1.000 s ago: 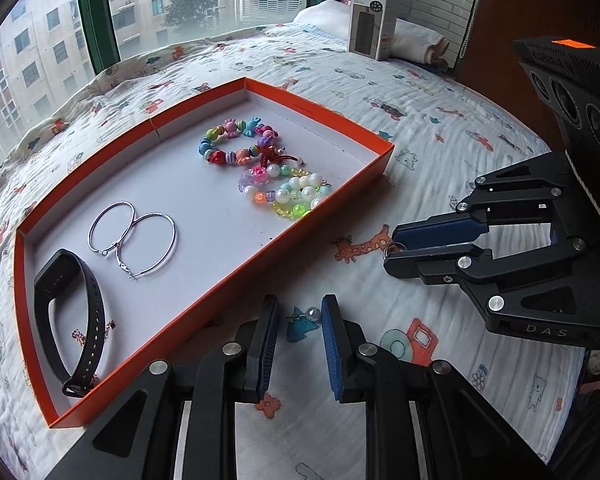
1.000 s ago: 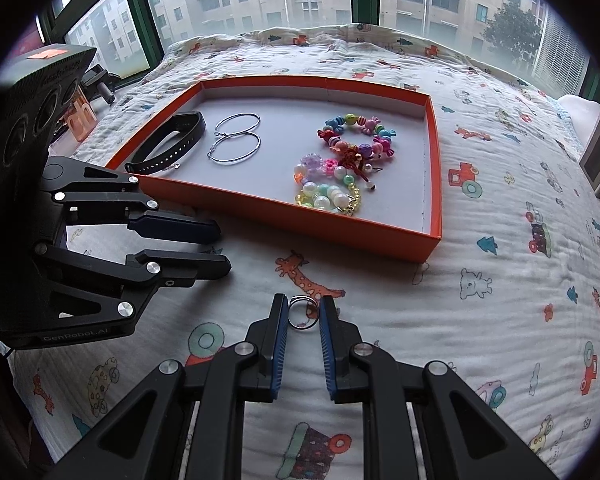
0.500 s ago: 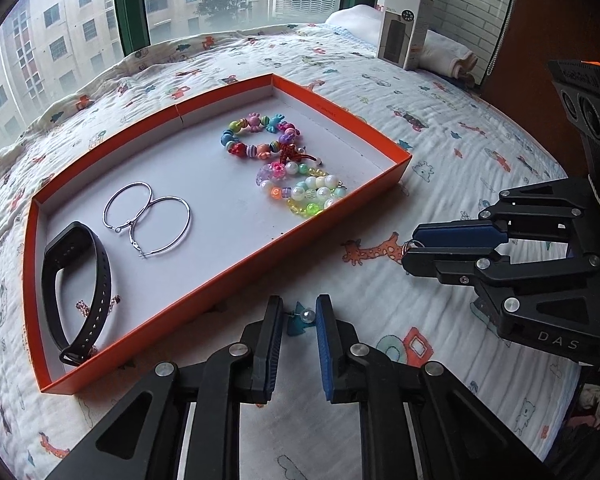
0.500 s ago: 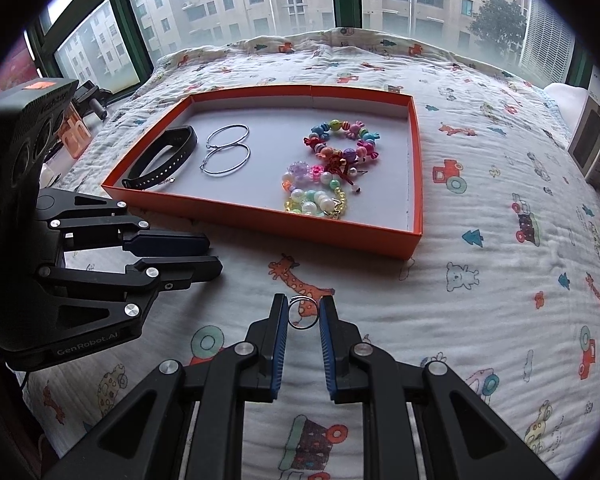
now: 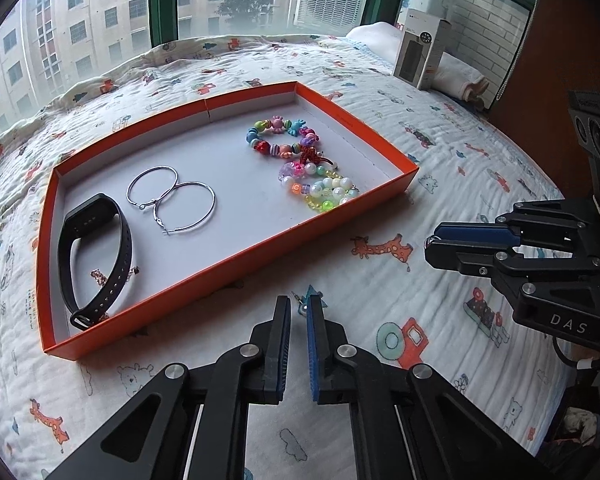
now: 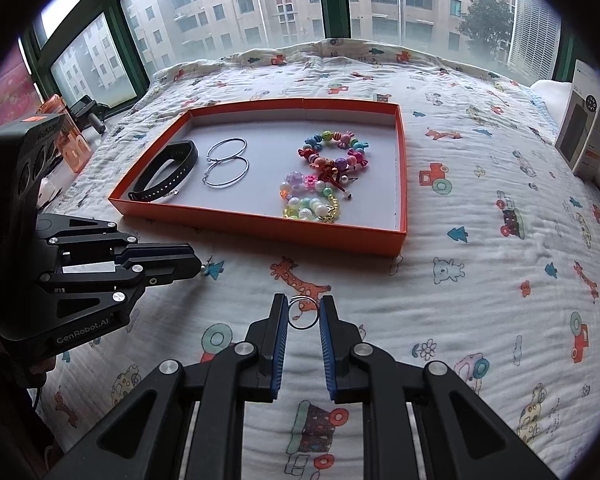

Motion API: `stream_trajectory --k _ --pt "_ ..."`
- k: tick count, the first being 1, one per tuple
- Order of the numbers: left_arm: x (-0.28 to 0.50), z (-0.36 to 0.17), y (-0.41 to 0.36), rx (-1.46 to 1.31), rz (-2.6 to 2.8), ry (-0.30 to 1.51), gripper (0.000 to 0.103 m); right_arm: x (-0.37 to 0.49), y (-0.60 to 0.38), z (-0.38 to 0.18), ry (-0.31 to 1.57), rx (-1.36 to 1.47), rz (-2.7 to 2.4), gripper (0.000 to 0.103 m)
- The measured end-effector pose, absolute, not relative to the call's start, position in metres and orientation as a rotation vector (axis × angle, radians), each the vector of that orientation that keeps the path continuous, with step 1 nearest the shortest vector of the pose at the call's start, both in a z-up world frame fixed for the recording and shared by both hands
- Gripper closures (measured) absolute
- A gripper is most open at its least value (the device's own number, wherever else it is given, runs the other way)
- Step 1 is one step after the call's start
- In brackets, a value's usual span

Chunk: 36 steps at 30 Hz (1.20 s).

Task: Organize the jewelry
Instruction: 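Close the left gripper on the silver stud earring and lift it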

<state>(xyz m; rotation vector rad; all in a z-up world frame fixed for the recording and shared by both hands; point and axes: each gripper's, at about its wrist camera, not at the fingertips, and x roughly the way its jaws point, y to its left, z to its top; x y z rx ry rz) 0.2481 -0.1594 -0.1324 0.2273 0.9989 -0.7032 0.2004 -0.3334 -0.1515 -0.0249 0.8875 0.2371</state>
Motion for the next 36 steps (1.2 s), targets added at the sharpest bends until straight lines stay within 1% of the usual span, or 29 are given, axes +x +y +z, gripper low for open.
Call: stream_trajectory --k 3,15,17,18,19,20,24,26,29,31,33,36 --pt "0.247 -0.131 -0.157 0.216 -0.718 1.007 0.095 0.200 -0.334 -0.152 0.887 -0.022 0.241 0.084" --pt "0.252 -0.141 -0.163 0.364 -0.838 1.002 0.092 0.203 -0.336 -0.155 0.893 -0.014 0.253 0.084" --pt "0.255 -0.141 -0.165 0.391 -0.877 0.999 0.085 0.203 -0.335 -0.155 0.895 -0.017 0.256 0.084" --pt "0.256 -0.141 -0.166 0.413 -0.889 0.991 0.071 0.204 -0.335 -0.156 0.895 -0.019 0.256 0.084" --pt "0.257 -0.141 -0.168 0.442 -0.884 0.977 0.053 0.205 -0.335 -0.156 0.895 -0.020 0.255 0.084" --pt "0.258 -0.142 -0.169 0.467 -0.883 0.959 0.050 0.206 -0.335 -0.156 0.896 -0.019 0.256 0.084" --pt "0.262 -0.146 -0.171 0.503 -0.971 0.941 0.051 0.209 -0.335 -0.158 0.901 -0.023 0.253 0.084" --pt "0.265 -0.145 -0.171 0.507 -1.005 0.938 0.053 0.210 -0.335 -0.159 0.906 -0.025 0.250 0.084" --pt "0.269 -0.145 -0.170 0.520 -1.054 0.929 0.062 0.213 -0.336 -0.161 0.911 -0.024 0.246 0.084" --pt "0.273 -0.144 -0.169 0.534 -1.084 0.923 0.073 0.214 -0.336 -0.163 0.915 -0.022 0.245 0.084" --pt "0.276 -0.143 -0.169 0.546 -1.115 0.917 0.075 0.216 -0.335 -0.164 0.920 -0.026 0.246 0.084" --pt "0.274 -0.144 -0.171 0.595 -1.163 0.902 0.075 0.218 -0.334 -0.166 0.927 -0.028 0.248 0.084"
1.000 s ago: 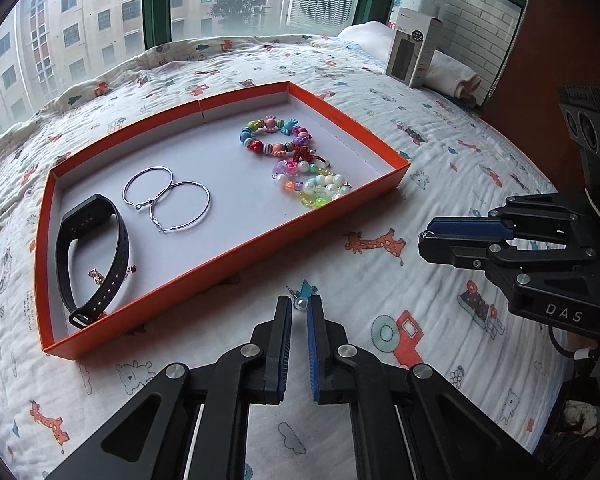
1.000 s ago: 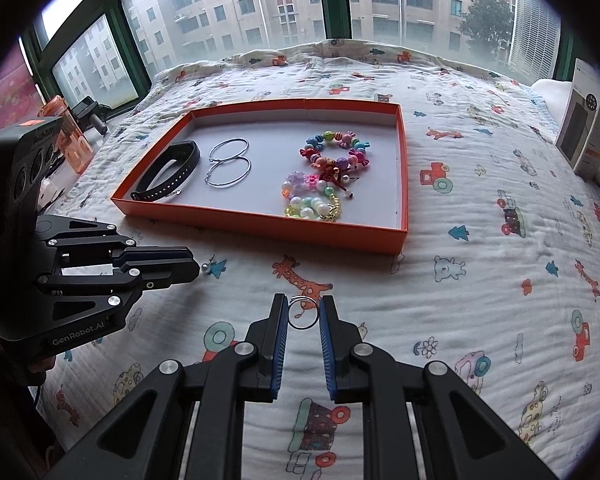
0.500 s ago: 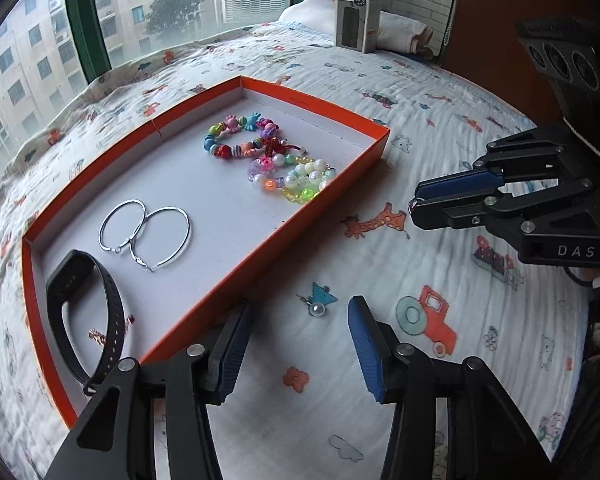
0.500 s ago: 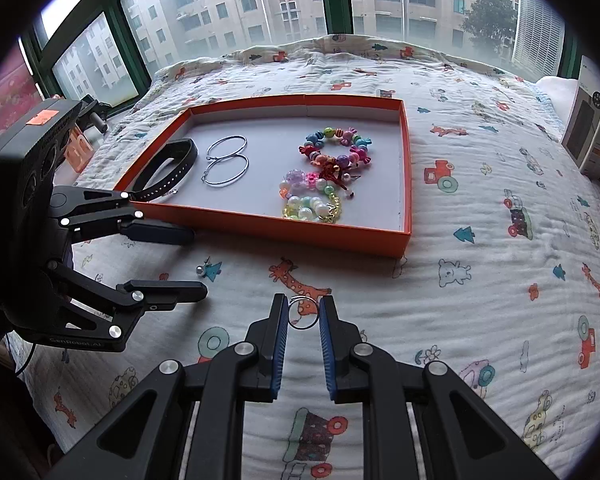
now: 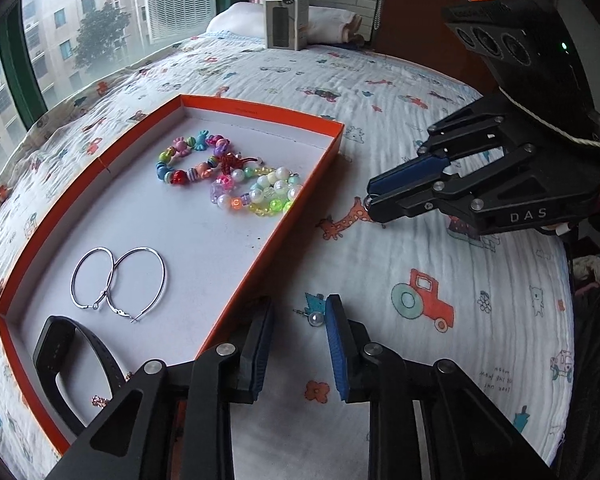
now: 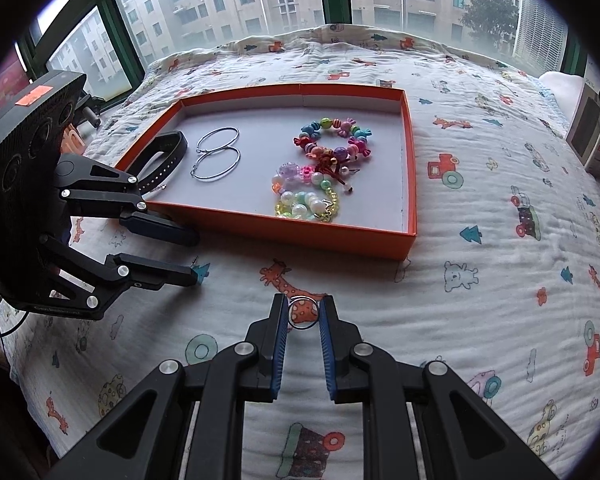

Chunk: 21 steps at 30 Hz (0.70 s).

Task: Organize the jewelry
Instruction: 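Close the left gripper on the silver stud earring and lift it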

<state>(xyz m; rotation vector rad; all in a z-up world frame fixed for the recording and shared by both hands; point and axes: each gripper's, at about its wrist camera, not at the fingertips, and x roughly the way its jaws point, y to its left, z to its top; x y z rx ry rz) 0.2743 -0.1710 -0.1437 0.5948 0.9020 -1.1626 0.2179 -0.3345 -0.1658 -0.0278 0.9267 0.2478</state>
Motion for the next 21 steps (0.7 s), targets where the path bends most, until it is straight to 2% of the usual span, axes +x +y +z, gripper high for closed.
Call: stream_trajectory --k 15,21 --pt "0.2750 -0.1480 -0.1756 0.668 -1.267 0.850 0.075 0.2226 -0.3319 -0.1685 0.938 -0.026 0.245 0.084" --pt "0.2706 -0.1476 -0.1745 0.676 -1.275 0.837 0.082 0.2223 -0.3318 -0.1678 0.936 -0.018 0.242 0.084"
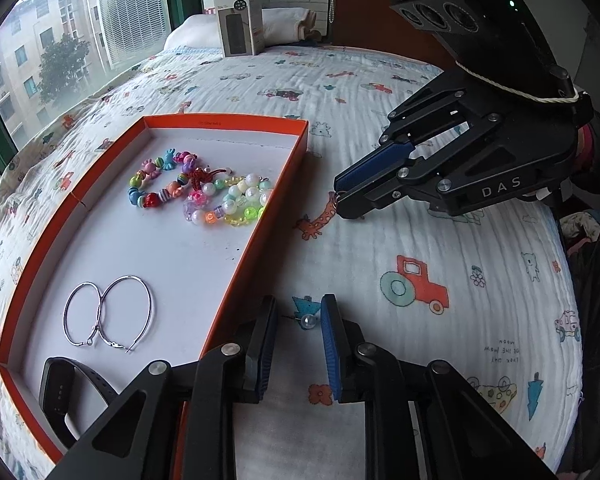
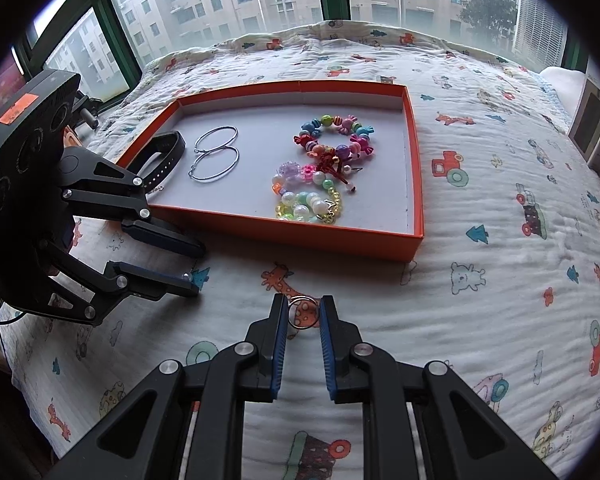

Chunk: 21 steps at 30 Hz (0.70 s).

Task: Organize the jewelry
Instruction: 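Close the left gripper on the silver stud earring and lift it, then carry the stud with the left gripper over the orange tray while the right gripper carries the ring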

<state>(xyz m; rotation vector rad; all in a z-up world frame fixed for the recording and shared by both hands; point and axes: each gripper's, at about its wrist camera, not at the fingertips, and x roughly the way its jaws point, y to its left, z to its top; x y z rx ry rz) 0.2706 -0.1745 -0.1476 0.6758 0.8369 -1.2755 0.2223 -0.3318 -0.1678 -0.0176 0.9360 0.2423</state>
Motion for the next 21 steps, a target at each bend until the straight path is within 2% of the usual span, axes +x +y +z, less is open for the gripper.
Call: stream_trajectory --k 3,14,21 --pt "0.269 -0.148 -0.173 0.671 -1.270 0.835 0.085 0.222 -0.332 -0.166 0.932 -0.015 0.242 0.084" --pt "0.265 -0.143 -0.167 0.599 -1.187 0.865 0.085 0.217 -0.330 -0.159 0.913 -0.009 0.250 0.084" --pt "0.253 -0.122 -0.155 0.504 -1.073 0.866 0.085 0.212 -0.324 -0.147 0.883 -0.015 0.263 0.084"
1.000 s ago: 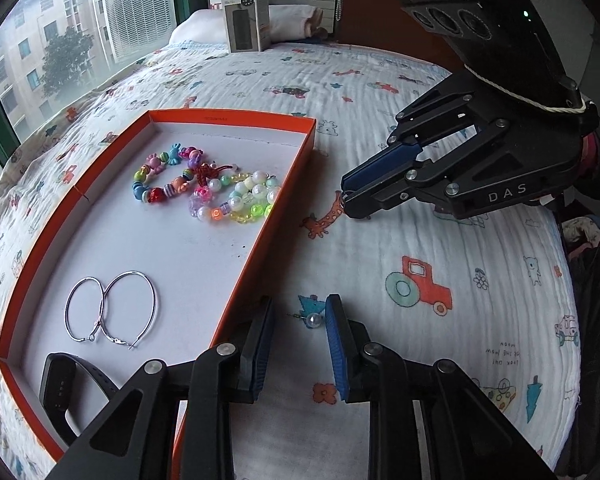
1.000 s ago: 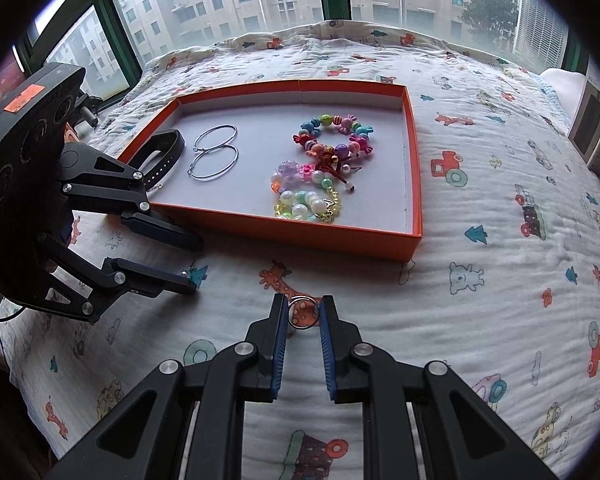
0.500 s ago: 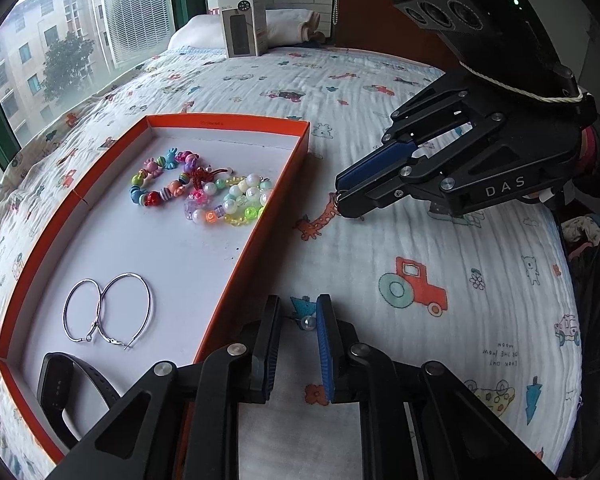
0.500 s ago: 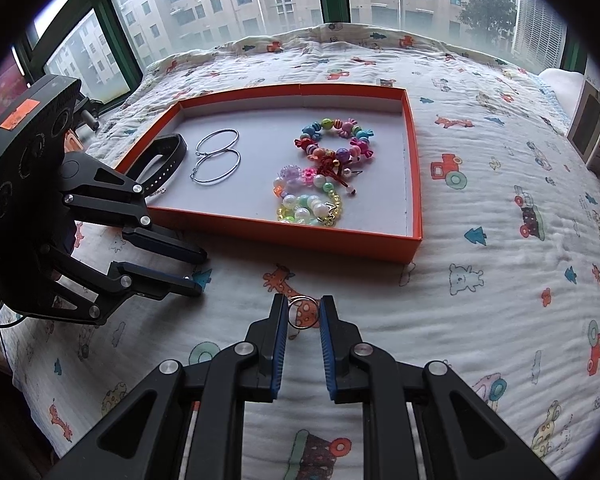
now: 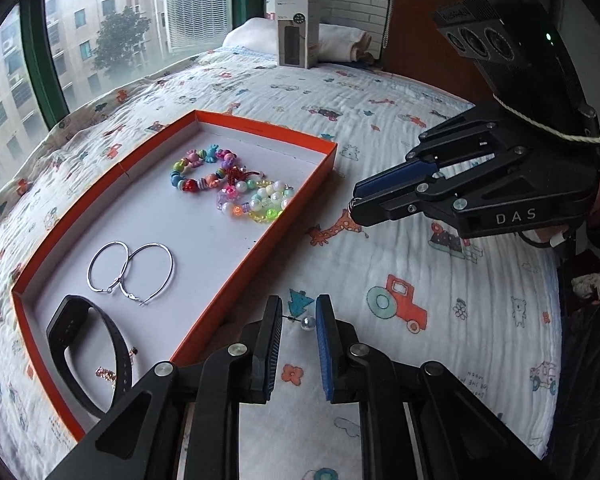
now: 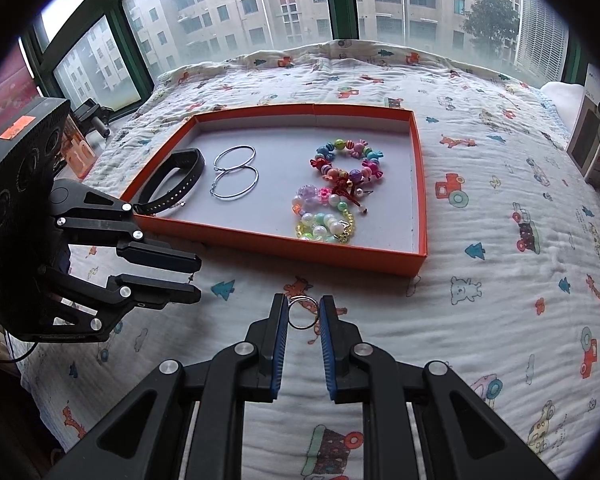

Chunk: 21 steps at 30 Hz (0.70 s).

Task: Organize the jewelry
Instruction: 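Carry the stud with the left gripper over the orange tray while the right gripper carries the ring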

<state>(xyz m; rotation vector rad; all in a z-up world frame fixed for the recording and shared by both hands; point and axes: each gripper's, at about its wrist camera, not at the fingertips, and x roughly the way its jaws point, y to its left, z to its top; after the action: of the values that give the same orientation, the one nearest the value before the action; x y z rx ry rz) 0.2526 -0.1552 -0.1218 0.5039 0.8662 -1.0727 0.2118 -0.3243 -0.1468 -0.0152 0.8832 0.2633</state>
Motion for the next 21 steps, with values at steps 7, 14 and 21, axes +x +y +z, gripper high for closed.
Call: stream_trajectory --k 7,14,21 --pt "0.252 -0.086 -0.143 0.381 -0.900 0.852 0.085 0.211 -0.320 -0.126 0.831 -0.014 0.272 0.084" --pt "0.266 -0.056 -0.121 0.231 -0.723 0.850 0.085 0.214 -0.319 -0.107 0.786 -0.009 0.262 0.084" --pt "0.280 -0.030 -0.106 0.170 -0.524 0.811 0.085 0.225 -0.323 -0.091 0.748 -0.008 0.247 0.084"
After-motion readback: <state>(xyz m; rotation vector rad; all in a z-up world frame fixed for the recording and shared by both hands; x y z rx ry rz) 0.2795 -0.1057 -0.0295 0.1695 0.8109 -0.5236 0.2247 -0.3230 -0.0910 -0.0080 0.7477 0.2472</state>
